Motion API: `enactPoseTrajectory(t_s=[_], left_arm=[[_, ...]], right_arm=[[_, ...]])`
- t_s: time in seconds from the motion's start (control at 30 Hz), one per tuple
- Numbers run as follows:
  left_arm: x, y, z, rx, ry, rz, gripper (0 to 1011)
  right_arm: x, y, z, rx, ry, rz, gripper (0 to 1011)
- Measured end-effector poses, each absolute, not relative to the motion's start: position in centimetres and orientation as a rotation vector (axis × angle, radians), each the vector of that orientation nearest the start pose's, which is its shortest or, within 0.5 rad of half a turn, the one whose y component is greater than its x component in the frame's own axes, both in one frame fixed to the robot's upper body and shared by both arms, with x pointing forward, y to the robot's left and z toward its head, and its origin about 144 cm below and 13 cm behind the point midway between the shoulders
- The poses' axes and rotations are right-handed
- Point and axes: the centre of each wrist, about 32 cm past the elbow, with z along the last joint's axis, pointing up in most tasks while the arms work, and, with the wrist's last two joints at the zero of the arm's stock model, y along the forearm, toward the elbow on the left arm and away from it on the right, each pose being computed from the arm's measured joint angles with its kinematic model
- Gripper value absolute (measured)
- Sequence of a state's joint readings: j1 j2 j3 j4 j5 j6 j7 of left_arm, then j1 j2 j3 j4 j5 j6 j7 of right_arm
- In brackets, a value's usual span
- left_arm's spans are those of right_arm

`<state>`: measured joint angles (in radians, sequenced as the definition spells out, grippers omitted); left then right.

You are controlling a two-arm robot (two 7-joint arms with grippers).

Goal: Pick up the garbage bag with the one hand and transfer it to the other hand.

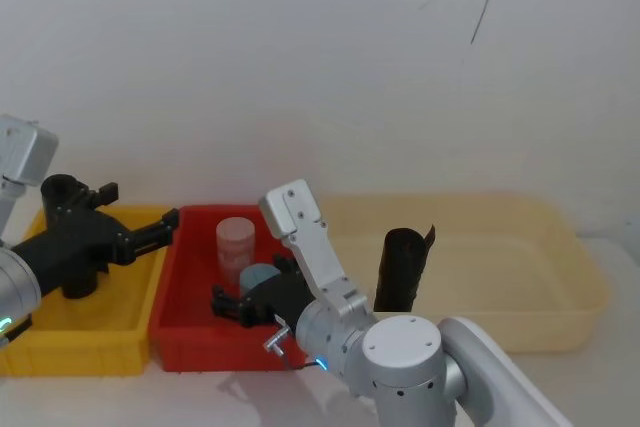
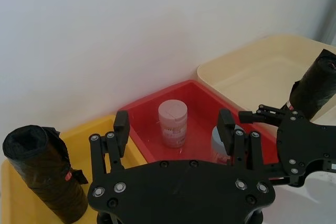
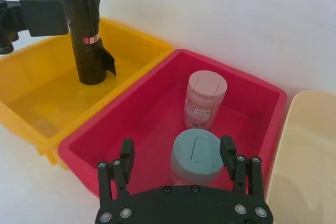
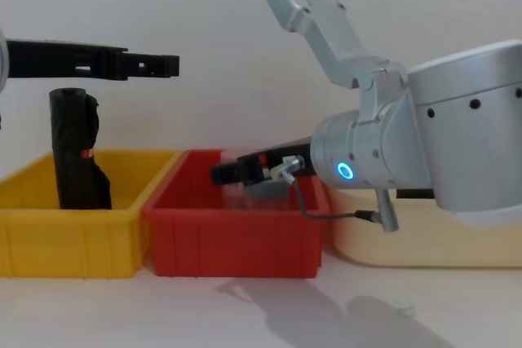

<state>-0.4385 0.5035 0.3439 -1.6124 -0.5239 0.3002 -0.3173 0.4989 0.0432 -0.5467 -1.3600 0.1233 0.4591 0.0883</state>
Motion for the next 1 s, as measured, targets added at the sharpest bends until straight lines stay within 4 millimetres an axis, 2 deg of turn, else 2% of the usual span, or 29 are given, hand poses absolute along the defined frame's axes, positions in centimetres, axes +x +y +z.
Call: enactPoseTrajectory(t_s=[0.43,1.0], left_arm=[[54.1,26.8,129.5,0.073,-0.058,0.945,1001],[54.1,26.8,129.5,0.073,-0.058,0.945,1001]], right_arm=[[55.0,-7.7,124.7,-0.349,-0.021,-1.009,1000],[56.3,-8.0,123.8,-0.406,-0.028,-1.048,1000]])
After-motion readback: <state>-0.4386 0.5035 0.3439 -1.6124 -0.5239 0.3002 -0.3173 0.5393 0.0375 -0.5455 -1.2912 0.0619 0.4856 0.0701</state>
